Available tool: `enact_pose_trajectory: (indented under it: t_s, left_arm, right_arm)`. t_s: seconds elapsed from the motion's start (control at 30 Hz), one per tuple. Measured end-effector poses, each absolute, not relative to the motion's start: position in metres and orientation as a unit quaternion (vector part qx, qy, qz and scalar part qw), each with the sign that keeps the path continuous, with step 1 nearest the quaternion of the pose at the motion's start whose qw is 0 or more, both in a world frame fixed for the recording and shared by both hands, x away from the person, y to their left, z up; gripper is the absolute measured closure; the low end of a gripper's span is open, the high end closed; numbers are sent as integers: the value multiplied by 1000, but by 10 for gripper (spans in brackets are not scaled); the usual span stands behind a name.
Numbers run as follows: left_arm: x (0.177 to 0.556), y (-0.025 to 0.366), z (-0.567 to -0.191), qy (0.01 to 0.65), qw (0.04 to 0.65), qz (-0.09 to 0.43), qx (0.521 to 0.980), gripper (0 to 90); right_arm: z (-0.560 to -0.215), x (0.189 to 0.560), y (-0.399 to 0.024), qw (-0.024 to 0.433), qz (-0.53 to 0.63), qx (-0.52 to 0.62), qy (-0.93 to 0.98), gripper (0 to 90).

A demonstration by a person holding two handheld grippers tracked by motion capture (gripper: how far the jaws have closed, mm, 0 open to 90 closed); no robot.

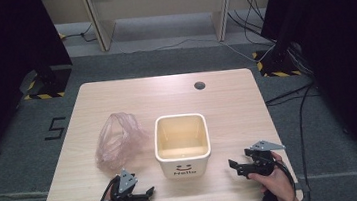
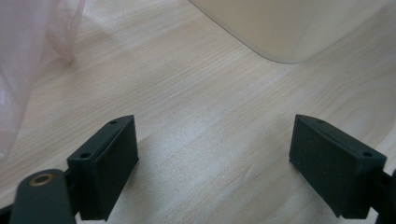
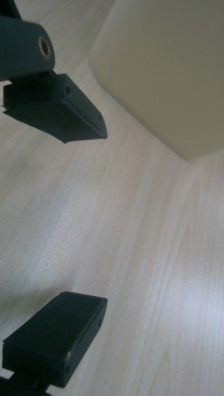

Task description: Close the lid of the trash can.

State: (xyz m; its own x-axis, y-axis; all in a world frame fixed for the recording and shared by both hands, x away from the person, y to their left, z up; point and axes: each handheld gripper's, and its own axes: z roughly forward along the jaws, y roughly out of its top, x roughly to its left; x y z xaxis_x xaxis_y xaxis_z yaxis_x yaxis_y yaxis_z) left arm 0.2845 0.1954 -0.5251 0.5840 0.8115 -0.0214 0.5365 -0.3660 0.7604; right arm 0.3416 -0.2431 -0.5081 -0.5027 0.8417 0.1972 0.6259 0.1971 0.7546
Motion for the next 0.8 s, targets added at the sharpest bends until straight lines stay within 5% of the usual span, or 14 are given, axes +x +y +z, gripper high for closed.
enact_pose_trajectory:
  t_s: [0.8]
  left_arm:
    - [284,195,-526,420,379,182,805,132]
  right_arm:
    - [-514,342,-238,153,372,459,792,164]
